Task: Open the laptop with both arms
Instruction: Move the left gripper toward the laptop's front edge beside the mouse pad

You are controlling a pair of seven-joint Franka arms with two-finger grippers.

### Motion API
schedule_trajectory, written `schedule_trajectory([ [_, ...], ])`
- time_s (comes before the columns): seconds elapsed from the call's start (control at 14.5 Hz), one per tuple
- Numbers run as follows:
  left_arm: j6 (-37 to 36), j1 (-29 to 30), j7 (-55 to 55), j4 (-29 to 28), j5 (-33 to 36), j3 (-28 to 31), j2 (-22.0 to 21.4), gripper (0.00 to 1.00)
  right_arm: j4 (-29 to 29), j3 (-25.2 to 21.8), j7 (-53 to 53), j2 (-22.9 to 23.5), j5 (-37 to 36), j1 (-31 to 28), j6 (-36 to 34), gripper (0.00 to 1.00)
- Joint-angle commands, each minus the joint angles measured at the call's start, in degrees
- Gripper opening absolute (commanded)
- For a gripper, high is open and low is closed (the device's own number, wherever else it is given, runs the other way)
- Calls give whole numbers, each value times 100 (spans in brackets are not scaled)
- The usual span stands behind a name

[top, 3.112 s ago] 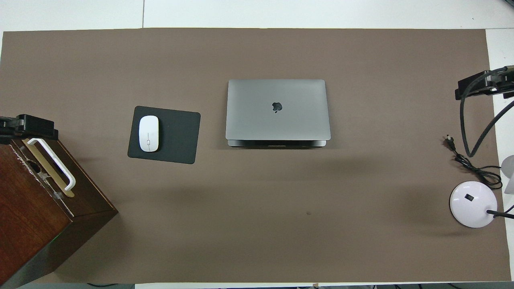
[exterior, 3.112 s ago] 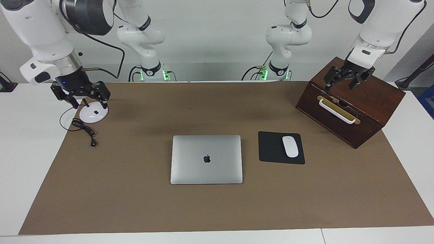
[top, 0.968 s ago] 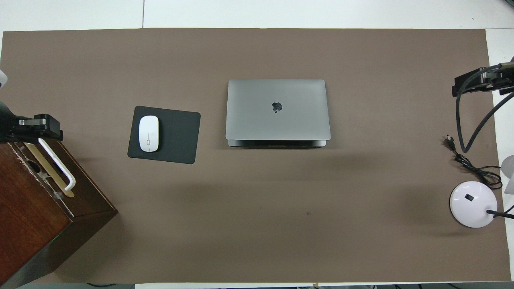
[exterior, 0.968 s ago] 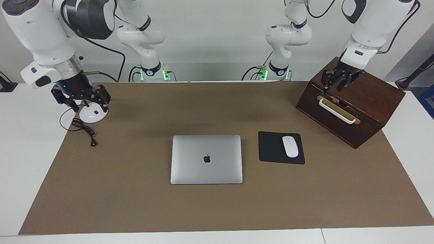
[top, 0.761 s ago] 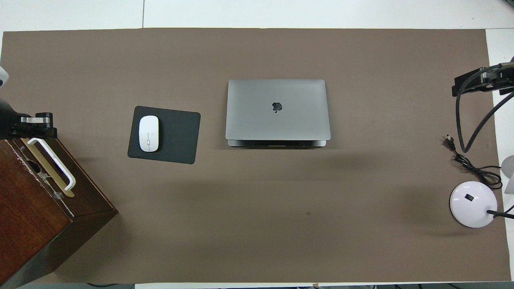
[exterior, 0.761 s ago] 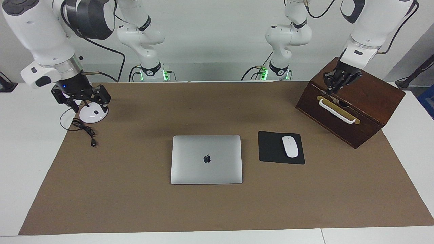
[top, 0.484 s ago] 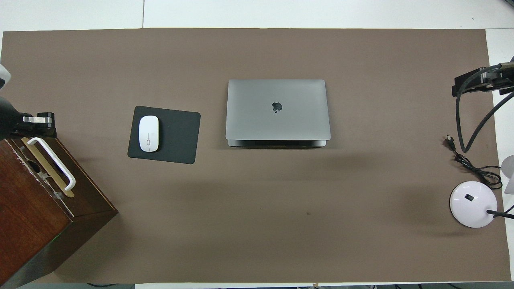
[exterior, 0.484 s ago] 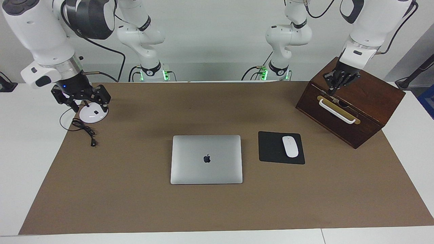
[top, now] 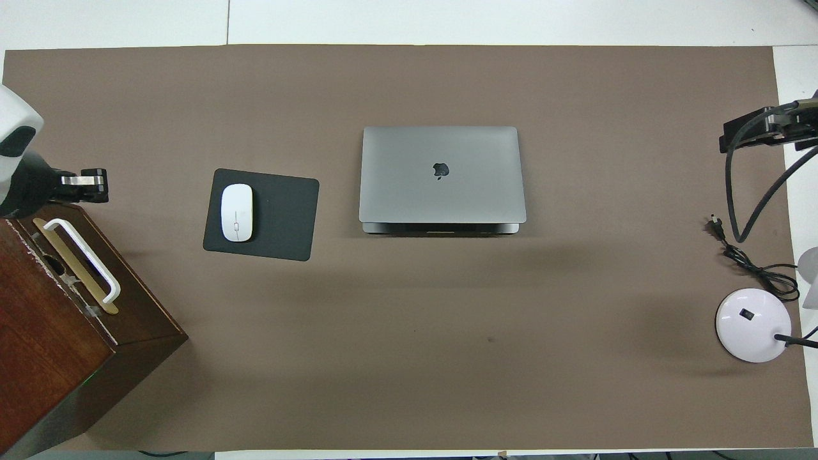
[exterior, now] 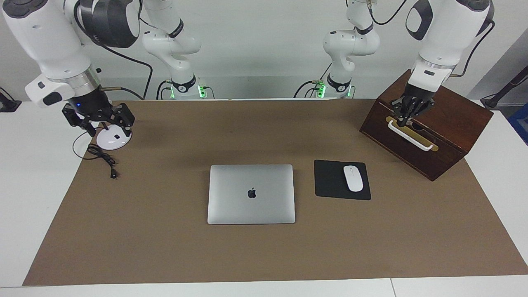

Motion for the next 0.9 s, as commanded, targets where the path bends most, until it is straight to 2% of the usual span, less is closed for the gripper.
schedule_trajectory([
  [0.0, 887, -254, -14, -978, 48, 27, -545, 0, 57, -18, -141, 39, 102, -6, 76, 100],
  [0.14, 1555, -439, 21, -1514, 48, 27, -695, 0, 48, -18, -141, 39, 102, -6, 76, 100],
  [0.41, 2382, -870, 388, -2279, 48, 36, -853, 0, 48, -18, -123, 39, 102, -6, 67, 100],
  [0.83, 4552, -1634, 899, -3765, 48, 36, -889, 0, 48, 8, 17, 100, 128, 11, 427, 100],
])
